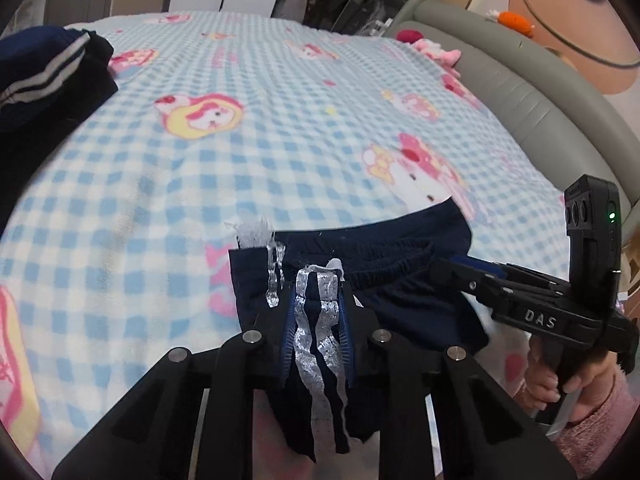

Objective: Fold clothes

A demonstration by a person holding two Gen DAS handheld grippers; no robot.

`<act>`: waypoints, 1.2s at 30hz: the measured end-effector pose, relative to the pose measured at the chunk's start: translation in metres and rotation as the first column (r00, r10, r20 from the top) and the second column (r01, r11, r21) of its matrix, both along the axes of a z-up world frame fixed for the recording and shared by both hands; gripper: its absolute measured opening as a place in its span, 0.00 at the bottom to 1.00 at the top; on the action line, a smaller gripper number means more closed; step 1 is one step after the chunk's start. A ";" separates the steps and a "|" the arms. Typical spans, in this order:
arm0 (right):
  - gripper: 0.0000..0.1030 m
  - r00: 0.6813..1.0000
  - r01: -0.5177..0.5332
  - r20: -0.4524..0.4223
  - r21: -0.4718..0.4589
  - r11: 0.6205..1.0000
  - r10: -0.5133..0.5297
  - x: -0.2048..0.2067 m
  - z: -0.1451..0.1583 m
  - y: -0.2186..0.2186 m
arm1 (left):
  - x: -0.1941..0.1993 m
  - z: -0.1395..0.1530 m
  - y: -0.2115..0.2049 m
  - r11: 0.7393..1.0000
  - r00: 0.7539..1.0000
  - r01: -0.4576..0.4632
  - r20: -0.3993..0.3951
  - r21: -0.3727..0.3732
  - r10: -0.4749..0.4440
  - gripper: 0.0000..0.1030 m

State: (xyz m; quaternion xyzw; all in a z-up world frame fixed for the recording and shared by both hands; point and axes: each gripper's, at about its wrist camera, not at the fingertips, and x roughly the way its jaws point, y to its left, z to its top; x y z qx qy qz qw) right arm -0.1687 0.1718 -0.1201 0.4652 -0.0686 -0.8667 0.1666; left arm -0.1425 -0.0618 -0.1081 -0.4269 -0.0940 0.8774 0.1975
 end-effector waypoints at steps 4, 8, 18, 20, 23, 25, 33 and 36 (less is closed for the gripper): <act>0.44 0.998 0.045 -0.040 0.005 0.999 -0.045 0.003 0.008 0.012 | -0.001 0.006 -0.008 0.997 1.000 0.030 0.001 0.068 -0.031 0.27; 0.44 0.999 0.025 -0.043 -0.058 0.998 -0.028 0.006 0.015 0.019 | -0.013 -0.002 0.000 0.999 0.998 0.048 0.039 0.018 -0.049 0.22; 0.44 0.997 -0.030 -0.079 -0.123 0.992 0.020 0.010 0.018 0.014 | -0.045 -0.004 0.033 0.994 0.996 0.090 0.027 -0.058 -0.089 0.18; 0.44 0.992 -0.086 -0.102 -0.129 0.988 0.073 0.011 0.022 0.006 | -0.054 -0.024 0.034 0.995 0.994 0.072 0.092 -0.074 -0.065 0.23; 0.44 0.991 -0.114 -0.078 -0.009 0.993 0.113 0.005 0.013 -0.010 | -0.048 -0.026 0.025 0.999 0.997 0.016 0.079 -0.036 -0.014 0.29; 0.44 0.993 -0.108 -0.039 0.037 0.993 0.110 -0.002 0.001 -0.011 | -0.031 -0.016 0.010 0.996 0.996 -0.088 0.007 0.028 0.088 0.35; 0.11 0.979 -0.184 -0.076 0.085 0.979 0.190 -0.027 0.005 -0.024 | -0.022 -0.040 0.000 0.995 0.994 -0.080 0.084 0.065 0.075 0.32; 0.09 0.972 -0.220 -0.073 0.068 0.973 0.225 -0.037 0.010 -0.031 | -0.026 -0.037 -0.001 0.993 0.995 -0.051 0.093 0.108 0.041 0.31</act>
